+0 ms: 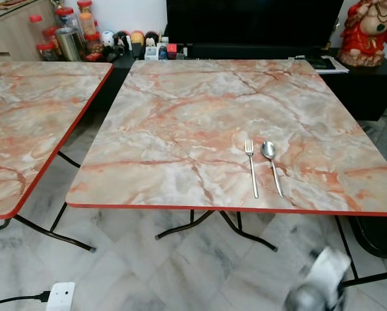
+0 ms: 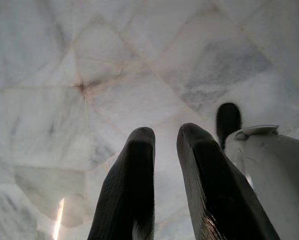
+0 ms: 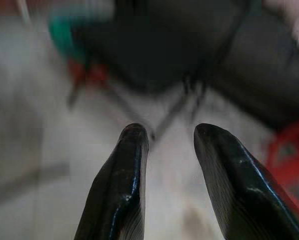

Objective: Setting the table

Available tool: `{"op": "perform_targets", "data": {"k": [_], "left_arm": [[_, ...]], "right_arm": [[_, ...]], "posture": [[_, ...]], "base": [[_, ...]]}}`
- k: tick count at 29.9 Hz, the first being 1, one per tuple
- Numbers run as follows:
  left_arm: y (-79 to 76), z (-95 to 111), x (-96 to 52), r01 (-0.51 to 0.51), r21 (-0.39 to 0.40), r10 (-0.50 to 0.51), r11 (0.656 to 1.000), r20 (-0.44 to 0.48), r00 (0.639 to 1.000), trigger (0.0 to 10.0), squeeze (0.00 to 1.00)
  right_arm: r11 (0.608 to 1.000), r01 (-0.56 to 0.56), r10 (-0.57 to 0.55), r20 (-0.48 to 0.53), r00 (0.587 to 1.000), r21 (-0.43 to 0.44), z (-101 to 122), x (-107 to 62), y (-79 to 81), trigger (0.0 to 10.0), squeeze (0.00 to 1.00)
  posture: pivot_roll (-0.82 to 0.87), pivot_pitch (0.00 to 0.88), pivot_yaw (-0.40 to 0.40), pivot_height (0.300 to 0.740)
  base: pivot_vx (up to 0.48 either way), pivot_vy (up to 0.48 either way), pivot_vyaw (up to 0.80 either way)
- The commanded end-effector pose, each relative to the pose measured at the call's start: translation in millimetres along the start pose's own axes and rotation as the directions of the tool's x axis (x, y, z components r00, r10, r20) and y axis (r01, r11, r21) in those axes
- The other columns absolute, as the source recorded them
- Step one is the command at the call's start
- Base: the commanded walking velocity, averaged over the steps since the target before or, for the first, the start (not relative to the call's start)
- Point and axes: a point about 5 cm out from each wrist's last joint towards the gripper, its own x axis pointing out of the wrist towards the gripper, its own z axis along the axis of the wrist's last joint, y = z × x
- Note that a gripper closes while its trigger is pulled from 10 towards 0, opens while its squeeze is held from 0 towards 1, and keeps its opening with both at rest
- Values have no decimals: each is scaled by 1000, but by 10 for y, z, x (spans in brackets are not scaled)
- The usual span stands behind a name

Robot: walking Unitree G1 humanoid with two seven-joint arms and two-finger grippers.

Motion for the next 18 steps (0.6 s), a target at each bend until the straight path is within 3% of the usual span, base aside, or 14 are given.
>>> {"op": "perform_targets", "data": {"k": [1, 6, 8, 15, 18], "left_arm": [[-5, -21, -3, 1, 3, -1, 1000, -2, 1000, 10000, 0], [-3, -12, -3, -2, -2, 2, 1000, 8, 1000, 10000, 0], [-4, -4, -2, -2, -9, 2, 1000, 13, 1000, 10000, 0], [-23, 10, -3, 10, -12, -10, 1000, 22, 1000, 10000, 0], [-23, 3, -3, 9, -7, -9, 1000, 19, 1000, 10000, 0]], "right_arm": [[1000, 7, -7, -1, 1000, -17, -85, -100, 72, 10000, 0], [1000, 6, -9, 191, 982, 16, 311, -47, 163, 10000, 0], [999, -35, 28, 325, 945, 18, 627, -50, 270, 10000, 0], [996, -1, -38, 453, 891, 86, 980, -63, 267, 10000, 0], [993, -97, 59, 458, 887, 61, 1141, -81, 414, 10000, 0]], "posture": [[6, 35, -13, 740], [8, 33, -14, 740], [4, 35, -16, 740], [10, 33, -19, 740], [4, 33, -17, 740]], "base": [[0, 0, 0], [0, 0, 0], [0, 0, 0], [0, 0, 0], [0, 0, 0]]}}
